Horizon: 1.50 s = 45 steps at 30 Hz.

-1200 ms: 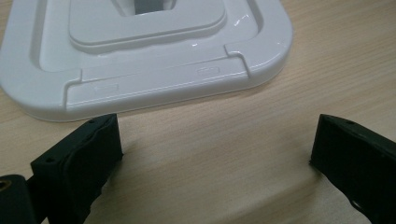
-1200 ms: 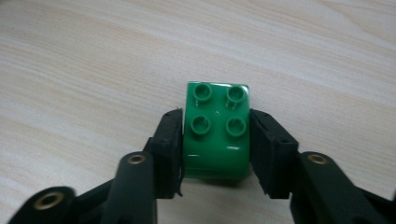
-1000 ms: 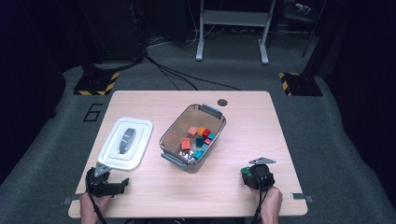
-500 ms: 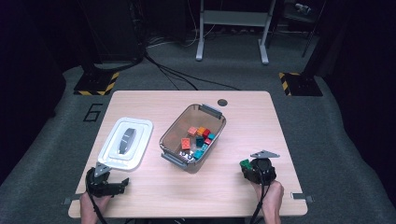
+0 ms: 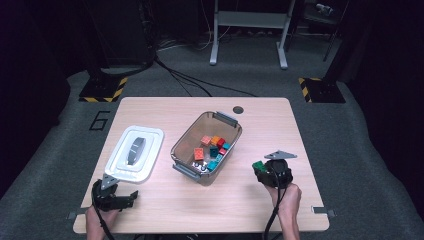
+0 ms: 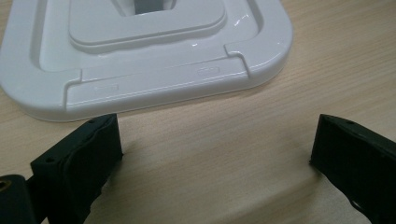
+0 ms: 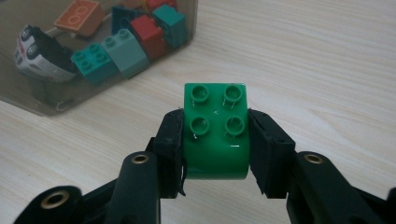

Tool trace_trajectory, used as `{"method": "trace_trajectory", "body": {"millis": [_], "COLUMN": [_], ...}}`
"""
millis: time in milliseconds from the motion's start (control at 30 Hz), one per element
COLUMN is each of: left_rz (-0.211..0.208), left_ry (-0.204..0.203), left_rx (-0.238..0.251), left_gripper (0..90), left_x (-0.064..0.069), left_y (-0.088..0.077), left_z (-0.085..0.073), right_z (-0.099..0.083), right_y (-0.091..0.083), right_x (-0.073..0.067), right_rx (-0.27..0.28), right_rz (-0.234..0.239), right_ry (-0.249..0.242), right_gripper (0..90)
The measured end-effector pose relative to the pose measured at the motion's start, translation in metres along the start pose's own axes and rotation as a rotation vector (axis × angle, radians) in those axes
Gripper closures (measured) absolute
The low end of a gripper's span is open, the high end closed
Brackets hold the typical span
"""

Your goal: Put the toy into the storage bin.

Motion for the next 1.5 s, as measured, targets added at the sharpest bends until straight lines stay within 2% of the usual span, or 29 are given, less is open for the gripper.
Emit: {"method": "trace_trajectory", "body": {"millis": [400, 833, 1033, 1333, 1500], "left_rz": [0.0, 0.0, 0.0, 0.0, -0.001], "left_ry": [0.0, -0.001, 0.0, 0.0, -0.001], "left_rx": [0.0, 0.0, 0.0, 0.0, 0.0], "left_gripper": [1.6, 1.6, 1.6, 1.6, 1.6], "left_x": [0.0, 0.0, 0.0, 0.0, 0.0], "left_y": [0.0, 0.0, 0.0, 0.0, 0.0], "left_z": [0.0, 0.0, 0.0, 0.0, 0.0], "right_z": [0.032, 0.073, 0.094, 0.116, 0.121], "right_y": [-0.001, -0.016, -0.022, -0.011, 0.0], "right_x": [-0.007, -0.016, -0.026, -0.045, -0.058], "right_rx": [0.019, 0.069, 0.089, 0.089, 0.058], "right_rz": [0.011, -0.003, 0.006, 0.036, 0.046], "right_ry": [-0.041, -0.084, -0.11, -0.157, -0.189], "right_gripper": [58.9, 58.8, 58.8, 58.8, 58.8]}}
Point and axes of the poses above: each handheld gripper's, and its own axes: y roughly forward along the jaws, z roughly out of its top, x roughly to its right, the point moved 7 cm from there along y, roughly forward along the jaws, and after that the axes turned 2 degrees about -y, right-handed, at the moved point
